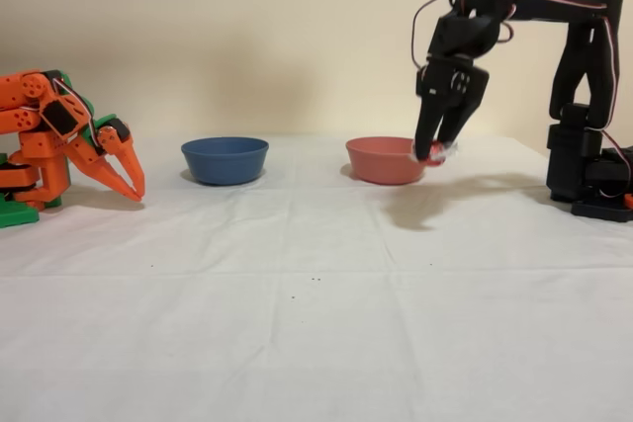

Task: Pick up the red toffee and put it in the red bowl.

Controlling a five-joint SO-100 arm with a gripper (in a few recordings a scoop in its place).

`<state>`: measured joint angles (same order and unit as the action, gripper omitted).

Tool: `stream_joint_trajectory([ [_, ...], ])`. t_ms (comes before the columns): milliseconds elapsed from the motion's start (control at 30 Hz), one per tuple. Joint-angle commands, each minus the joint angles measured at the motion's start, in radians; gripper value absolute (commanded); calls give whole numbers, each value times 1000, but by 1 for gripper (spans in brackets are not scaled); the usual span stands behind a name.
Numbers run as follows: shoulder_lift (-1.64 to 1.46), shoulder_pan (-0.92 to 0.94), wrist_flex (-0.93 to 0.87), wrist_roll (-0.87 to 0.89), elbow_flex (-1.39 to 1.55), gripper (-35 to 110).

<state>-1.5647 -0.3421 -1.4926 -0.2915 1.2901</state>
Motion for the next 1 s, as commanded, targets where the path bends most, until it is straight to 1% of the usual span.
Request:
stream_joint_trajectory([
  [0,-129,49,-153,-21,-209,8],
  [200,-155,158,-261,-86,-391,8],
  [433,-235,345,-262,-132,-362,7],
  [667,-290,546,-169,-129,-236,7],
  [967,-299,753,-43,-84,-92,7],
])
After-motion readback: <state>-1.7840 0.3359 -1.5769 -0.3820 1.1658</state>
